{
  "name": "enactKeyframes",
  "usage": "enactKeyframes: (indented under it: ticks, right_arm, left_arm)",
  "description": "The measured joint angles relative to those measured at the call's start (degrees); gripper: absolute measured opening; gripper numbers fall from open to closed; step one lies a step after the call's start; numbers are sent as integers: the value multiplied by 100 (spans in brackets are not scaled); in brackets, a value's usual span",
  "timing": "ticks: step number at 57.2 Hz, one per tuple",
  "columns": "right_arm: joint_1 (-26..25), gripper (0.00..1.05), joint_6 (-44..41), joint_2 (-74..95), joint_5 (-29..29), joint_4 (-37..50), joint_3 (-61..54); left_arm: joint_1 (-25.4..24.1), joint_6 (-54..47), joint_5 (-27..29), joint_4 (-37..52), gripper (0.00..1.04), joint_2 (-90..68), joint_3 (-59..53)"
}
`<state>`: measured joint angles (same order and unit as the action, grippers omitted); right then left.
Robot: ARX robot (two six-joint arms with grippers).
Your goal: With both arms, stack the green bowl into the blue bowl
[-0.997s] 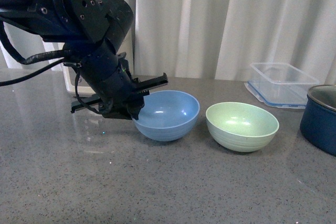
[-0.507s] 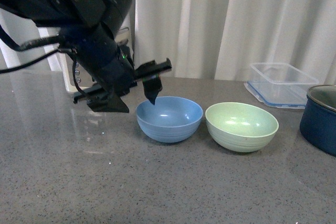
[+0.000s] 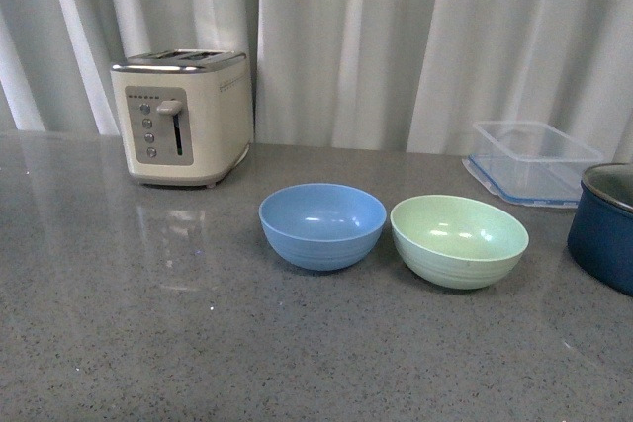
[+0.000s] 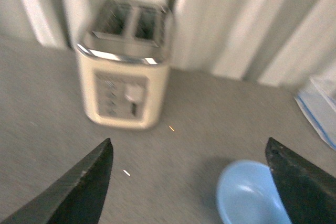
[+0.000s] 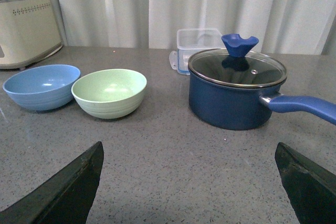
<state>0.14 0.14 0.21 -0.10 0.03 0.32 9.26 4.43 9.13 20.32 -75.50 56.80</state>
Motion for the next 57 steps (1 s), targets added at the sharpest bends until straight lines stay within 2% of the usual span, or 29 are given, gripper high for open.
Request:
enactKeyframes:
  ticks: [7, 23, 34, 38, 45, 57]
  right_arm:
    - [0, 95, 0, 0, 4, 0, 0]
    - [0, 95, 0, 0, 4, 0, 0]
    - [0, 95, 0, 0, 4, 0, 0]
    - [0, 95, 0, 0, 4, 0, 0]
    - [0, 95, 0, 0, 4, 0, 0]
    - [0, 95, 0, 0, 4, 0, 0]
  left_arm:
    - [-118, -249, -125, 791, 52, 442, -1281]
    - [-391, -376, -365, 1510, 4, 1377, -3051]
    - [-511, -398, -522, 1696, 4, 1906, -3840]
    - [-743, -400, -863, 1720, 4, 2120, -4083]
    - [-916, -398, -872, 1722, 4, 2516, -4446]
    - [-918, -398, -901, 1587, 4, 3077, -4865]
